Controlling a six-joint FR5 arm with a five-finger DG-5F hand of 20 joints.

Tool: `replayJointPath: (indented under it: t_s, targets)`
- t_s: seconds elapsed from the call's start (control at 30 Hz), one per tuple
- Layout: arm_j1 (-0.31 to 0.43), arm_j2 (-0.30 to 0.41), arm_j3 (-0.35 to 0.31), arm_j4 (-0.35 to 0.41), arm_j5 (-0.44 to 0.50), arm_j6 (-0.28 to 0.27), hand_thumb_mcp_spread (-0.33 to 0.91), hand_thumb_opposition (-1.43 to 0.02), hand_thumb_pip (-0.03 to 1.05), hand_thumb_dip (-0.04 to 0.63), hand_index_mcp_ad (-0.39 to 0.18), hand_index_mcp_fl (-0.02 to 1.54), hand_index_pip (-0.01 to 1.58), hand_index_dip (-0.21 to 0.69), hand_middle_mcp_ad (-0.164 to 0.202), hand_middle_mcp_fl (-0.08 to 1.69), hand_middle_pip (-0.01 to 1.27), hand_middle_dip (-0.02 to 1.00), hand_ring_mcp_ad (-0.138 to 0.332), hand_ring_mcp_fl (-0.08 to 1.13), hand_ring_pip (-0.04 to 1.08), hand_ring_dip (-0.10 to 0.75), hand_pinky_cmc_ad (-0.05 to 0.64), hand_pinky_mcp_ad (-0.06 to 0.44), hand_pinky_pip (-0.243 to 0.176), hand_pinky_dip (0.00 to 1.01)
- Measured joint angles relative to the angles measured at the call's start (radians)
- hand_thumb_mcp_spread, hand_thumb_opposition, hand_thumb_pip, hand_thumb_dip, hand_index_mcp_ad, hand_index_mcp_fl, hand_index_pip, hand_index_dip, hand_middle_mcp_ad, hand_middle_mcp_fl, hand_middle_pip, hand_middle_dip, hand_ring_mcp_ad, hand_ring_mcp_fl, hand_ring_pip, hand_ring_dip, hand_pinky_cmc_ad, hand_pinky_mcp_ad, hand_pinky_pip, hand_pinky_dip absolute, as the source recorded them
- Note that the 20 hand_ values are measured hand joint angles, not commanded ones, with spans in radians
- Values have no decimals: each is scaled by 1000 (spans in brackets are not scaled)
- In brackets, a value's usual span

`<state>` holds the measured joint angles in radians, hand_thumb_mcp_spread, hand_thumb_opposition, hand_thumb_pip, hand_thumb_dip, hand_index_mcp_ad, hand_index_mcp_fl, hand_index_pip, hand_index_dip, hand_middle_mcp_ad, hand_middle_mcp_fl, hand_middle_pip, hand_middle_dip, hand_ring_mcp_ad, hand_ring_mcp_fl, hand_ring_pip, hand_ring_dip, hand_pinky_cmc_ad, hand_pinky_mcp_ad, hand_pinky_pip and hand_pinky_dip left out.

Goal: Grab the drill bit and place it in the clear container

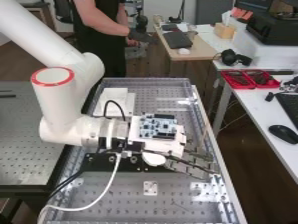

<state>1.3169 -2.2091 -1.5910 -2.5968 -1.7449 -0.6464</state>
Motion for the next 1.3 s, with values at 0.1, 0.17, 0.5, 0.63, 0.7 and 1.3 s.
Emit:
replayJointPath:
  t_s: [0.1, 0.17, 0.5, 0.63, 0.7, 1.3]
  targets:
    - [-3, -4, 4, 0, -3, -1, 543, -848, 532, 269, -70, 272, 1456, 265, 75, 255, 124, 190, 202, 51, 89, 0, 257, 162, -59, 190]
    - [-4, -6, 7, -1, -6, -1, 543, -848, 532, 269, -70, 288, 1456, 265, 75, 255, 124, 192, 199, 51, 89, 0, 258, 159, -59, 190]
    - [-13, -20, 20, -6, -24, -15, 543, -848, 518, 269, -68, 304, 1456, 264, 75, 271, 120, 188, 202, 61, 87, 7, 265, 157, -59, 192]
    - [-15, -25, 26, -6, -29, -13, 555, -848, 518, 269, -72, 304, 1456, 264, 77, 271, 120, 188, 202, 63, 91, 7, 278, 155, -59, 192]
    - [-17, -27, 29, -6, -31, -13, 552, -848, 518, 269, -73, 311, 1450, 253, 75, 271, 126, 201, 202, 63, 91, 7, 283, 159, -59, 192]
    - [-19, -31, 38, -8, -48, -5, 599, -864, 518, 269, -108, 387, 1450, 241, 75, 281, 126, 204, 195, 63, 91, 7, 279, 152, -59, 192]
